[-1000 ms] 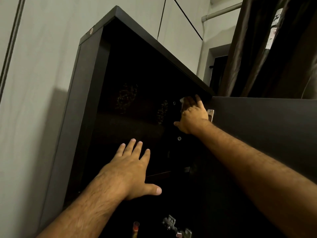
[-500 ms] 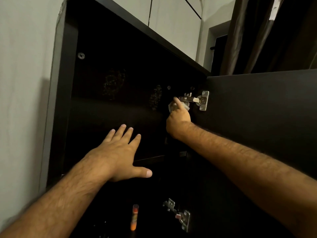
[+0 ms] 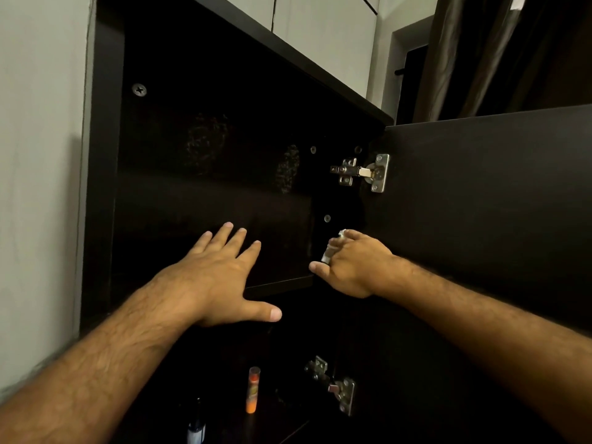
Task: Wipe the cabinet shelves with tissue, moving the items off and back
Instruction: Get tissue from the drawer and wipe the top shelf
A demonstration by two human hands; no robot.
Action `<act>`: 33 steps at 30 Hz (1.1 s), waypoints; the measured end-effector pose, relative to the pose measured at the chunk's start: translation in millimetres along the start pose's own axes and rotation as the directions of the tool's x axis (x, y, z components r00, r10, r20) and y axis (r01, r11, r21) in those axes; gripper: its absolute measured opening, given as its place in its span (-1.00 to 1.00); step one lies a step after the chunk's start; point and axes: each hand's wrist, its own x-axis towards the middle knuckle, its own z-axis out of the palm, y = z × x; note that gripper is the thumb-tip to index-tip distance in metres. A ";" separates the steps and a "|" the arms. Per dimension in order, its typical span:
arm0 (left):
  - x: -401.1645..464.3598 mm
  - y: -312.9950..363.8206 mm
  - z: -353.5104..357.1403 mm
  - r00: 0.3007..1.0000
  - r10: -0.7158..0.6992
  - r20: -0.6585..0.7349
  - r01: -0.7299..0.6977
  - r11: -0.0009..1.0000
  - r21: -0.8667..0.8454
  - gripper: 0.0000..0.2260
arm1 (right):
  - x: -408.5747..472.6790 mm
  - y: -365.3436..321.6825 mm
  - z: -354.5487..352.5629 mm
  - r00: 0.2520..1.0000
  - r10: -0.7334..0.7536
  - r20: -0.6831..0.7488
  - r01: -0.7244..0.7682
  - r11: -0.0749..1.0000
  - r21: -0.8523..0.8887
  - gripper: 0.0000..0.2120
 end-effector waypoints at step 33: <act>-3.1 -4.2 -0.1 0.997 -0.050 -0.056 0.047 0.997 -0.056 0.05 | 101.8 14.9 -78.0 0.636 0.478 -0.605 0.184 0.668 0.721 -0.51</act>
